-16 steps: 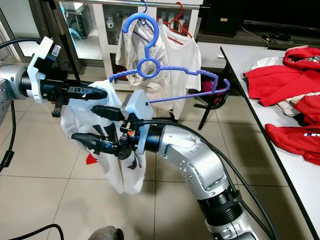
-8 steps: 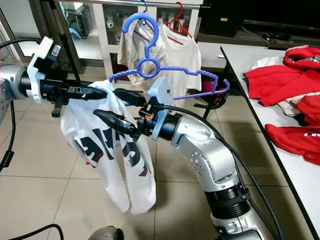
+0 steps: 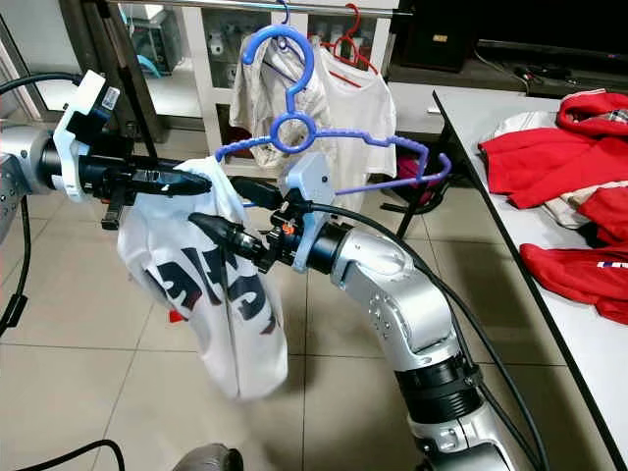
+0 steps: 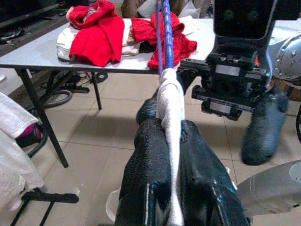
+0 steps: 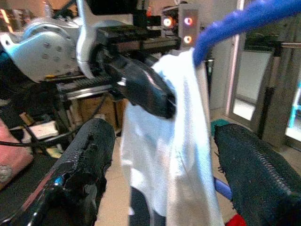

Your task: Hang hanger

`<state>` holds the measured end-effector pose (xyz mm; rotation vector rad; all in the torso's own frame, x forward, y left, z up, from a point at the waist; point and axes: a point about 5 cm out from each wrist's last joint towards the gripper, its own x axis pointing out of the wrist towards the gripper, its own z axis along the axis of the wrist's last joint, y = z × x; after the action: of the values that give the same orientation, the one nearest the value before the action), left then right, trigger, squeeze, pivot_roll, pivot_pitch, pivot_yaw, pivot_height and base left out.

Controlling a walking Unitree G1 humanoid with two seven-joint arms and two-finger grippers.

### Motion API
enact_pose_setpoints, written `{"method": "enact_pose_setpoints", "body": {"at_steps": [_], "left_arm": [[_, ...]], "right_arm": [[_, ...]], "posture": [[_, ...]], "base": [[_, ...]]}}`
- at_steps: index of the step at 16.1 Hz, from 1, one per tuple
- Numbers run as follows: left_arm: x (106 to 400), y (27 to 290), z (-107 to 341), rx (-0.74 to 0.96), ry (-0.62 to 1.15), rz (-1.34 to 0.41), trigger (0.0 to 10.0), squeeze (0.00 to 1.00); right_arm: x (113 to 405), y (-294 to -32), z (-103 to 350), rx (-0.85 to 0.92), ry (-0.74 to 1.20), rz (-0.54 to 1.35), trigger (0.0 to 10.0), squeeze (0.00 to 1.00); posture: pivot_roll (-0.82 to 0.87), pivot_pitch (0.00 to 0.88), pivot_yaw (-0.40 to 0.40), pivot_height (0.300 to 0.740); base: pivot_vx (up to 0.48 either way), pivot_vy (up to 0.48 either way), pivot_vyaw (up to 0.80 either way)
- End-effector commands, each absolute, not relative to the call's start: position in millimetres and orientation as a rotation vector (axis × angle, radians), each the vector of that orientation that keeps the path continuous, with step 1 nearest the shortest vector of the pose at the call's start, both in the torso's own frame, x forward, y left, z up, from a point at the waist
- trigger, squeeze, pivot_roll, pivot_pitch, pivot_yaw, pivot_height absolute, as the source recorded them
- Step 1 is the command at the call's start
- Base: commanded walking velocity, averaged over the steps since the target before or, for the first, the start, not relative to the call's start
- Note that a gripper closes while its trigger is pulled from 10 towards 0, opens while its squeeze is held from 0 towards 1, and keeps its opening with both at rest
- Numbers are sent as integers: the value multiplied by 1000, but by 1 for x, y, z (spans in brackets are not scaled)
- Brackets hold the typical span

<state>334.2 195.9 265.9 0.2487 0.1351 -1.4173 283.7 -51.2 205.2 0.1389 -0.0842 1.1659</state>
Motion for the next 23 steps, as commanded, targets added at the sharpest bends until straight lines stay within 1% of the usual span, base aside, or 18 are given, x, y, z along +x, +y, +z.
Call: {"method": "enact_pose_setpoints", "body": {"at_steps": [1, 9, 19, 23], "left_arm": [[334, 195, 278, 282, 93, -1419, 0, 0], [336, 194, 279, 282, 79, -1402, 0, 0], [337, 190, 286, 270, 52, -1404, 0, 0], [337, 189, 288, 270, 46, -1407, 0, 0]], "right_arm": [[278, -50, 213, 148, -122, 1208, 10000, 0], [263, -37, 209, 161, -110, 1314, 10000, 0], [261, -23, 192, 56, -54, 1323, 10000, 0], [270, -17, 177, 51, -10, 1267, 10000, 0]], "posture": [[41, 0, 13, 740], [40, 0, 13, 740], [40, 4, 15, 740], [41, 5, 16, 740]], "base": [[0, 0, 0], [0, 0, 0], [0, 0, 0], [0, 0, 0]]}}
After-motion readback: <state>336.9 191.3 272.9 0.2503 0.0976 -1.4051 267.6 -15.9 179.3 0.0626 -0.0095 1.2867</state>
